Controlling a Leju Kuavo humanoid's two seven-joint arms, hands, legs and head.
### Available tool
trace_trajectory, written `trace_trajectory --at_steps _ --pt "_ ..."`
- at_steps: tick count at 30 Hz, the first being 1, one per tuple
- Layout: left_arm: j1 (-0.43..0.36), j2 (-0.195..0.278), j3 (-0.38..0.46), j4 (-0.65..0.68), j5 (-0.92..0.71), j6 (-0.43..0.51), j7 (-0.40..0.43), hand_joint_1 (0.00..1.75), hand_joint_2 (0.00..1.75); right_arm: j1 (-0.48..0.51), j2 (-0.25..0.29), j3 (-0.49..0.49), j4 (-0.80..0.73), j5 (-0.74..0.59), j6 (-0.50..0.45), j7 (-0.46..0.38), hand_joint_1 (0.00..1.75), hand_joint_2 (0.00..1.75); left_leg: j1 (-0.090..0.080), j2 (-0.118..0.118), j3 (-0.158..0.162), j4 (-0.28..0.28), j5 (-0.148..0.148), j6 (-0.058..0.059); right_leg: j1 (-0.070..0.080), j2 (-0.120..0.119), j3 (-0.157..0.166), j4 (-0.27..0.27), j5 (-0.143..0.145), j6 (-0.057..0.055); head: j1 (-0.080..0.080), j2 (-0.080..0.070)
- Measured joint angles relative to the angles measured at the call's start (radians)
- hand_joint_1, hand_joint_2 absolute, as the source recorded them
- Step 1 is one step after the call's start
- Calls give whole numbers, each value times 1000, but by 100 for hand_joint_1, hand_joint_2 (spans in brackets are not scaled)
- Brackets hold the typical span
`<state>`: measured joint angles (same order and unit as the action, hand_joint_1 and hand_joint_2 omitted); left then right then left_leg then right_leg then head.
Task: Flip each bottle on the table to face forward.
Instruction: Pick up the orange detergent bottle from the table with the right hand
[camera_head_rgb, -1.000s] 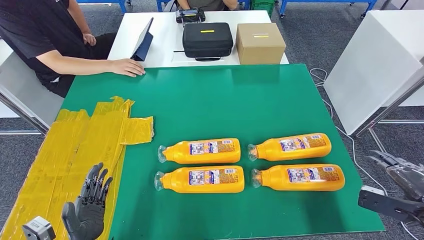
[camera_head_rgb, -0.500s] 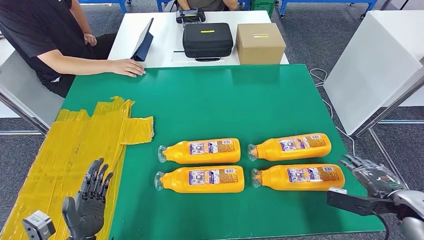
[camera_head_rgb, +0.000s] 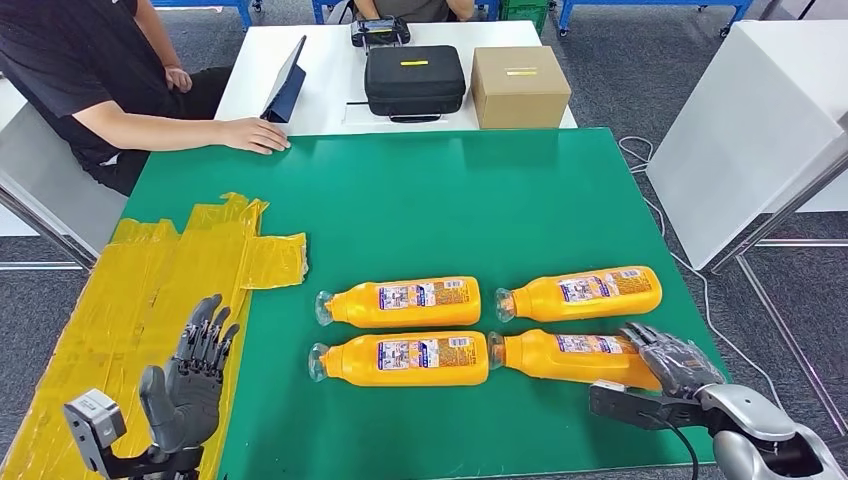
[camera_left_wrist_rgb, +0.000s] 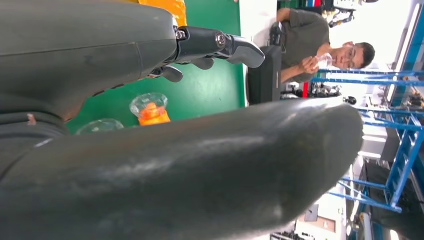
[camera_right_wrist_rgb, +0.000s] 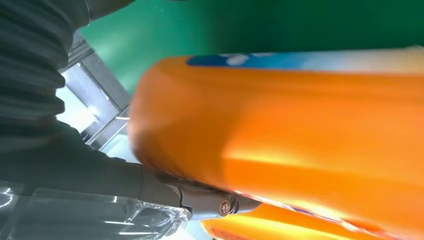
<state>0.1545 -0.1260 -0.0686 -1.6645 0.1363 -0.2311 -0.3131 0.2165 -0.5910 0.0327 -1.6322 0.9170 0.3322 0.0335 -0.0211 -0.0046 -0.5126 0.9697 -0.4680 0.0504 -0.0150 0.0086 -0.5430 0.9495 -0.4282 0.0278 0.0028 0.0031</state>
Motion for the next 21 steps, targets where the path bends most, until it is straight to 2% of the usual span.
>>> trace_trajectory --at_steps 8,9,12,15,21 --pt "-53 -19 -15 42 -8 -7 14 0 0 -29 52 4 35 54 25 10 0 175 0 0 0 0 0 0 0 0 0 0 0 0 0 0" --pt "-58 -21 -18 46 -10 -7 16 0 0 -33 58 3 38 60 28 12 38 175 0 0 0 0 0 0 0 0 0 0 0 0 0 0" --pt "-74 -28 -24 60 -12 -6 20 0 0 -44 78 -5 42 77 41 17 164 175 0 0 1 0 0 0 0 1 0 0 0 0 0 0" --pt "-91 -35 -26 74 -13 -6 23 0 0 -50 101 -13 45 91 53 21 175 175 0 0 2 0 0 0 0 1 1 0 0 0 0 0" --pt "-122 -45 -29 101 -13 -5 25 0 0 -66 152 -39 46 144 81 17 175 175 0 1 3 0 0 0 0 2 3 0 1 0 0 0"
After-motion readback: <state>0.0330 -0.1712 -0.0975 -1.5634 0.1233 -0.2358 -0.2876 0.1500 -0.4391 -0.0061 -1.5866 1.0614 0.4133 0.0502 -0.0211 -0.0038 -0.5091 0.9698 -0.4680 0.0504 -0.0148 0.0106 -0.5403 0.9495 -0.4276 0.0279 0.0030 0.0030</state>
